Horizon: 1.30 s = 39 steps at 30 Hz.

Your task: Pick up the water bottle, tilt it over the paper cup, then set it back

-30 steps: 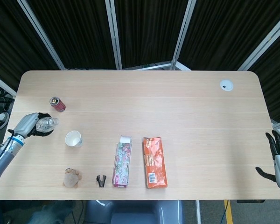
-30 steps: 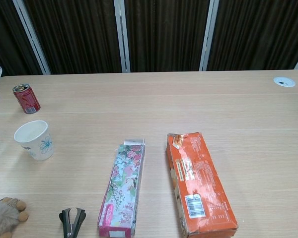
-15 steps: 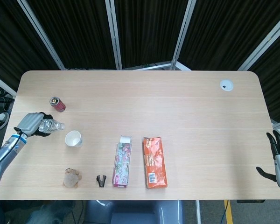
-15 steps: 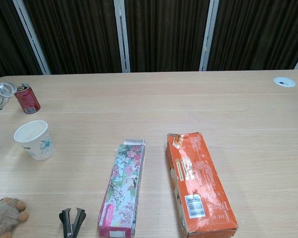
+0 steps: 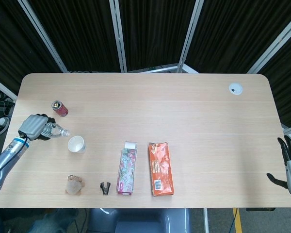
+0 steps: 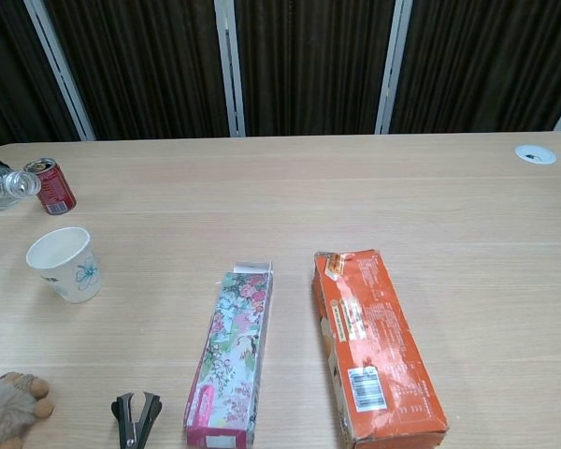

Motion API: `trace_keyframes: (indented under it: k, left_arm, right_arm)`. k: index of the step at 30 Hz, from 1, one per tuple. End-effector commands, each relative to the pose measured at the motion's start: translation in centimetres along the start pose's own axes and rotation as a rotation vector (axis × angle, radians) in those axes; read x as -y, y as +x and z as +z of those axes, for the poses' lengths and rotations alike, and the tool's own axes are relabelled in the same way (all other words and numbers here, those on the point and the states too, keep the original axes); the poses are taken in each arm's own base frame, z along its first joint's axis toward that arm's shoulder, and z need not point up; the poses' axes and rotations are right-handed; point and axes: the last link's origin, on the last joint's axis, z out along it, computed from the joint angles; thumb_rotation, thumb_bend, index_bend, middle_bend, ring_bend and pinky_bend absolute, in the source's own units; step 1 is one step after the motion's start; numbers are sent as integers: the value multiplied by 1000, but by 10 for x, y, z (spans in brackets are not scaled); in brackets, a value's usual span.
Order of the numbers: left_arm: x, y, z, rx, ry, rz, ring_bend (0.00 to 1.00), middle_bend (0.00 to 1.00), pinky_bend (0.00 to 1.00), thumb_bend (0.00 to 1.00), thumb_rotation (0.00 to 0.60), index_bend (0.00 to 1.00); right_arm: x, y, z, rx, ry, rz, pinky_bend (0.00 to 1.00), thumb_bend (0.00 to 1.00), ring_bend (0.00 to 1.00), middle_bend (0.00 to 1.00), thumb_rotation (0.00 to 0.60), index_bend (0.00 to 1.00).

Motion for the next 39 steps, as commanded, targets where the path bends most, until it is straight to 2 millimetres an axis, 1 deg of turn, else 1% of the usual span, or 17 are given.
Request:
trace_keyframes:
  k: [1, 3, 14, 21, 39]
  left_arm:
    - [-3, -2, 1, -7, -8, 45, 332, 499, 368, 353, 600, 560]
    - [-3, -3, 0, -13, -16, 78, 332, 498, 368, 353, 600, 557]
    - [-3, -6, 1, -18, -14, 146, 332, 497, 367, 353, 600, 553]
    - [-3, -6, 2, -22, -11, 166, 332, 497, 367, 353, 600, 553]
    - [1, -5, 0, -36, -18, 138, 332, 496, 366, 341, 600, 553]
  right_arm:
    - [0, 0, 0, -2, -2, -1, 0, 0, 0, 0, 600, 0]
    - [-1, 0, 0, -2, -4, -2, 0, 0, 0, 0, 600, 0]
    - [0, -1, 1, 3, -4, -9, 0, 0, 0, 0, 600, 0]
    - [-1, -1, 0, 4, -7, -9, 0, 0, 0, 0, 600, 0]
    - [-2, -2, 0, 5, -15, -14, 0, 0, 0, 0, 600, 0]
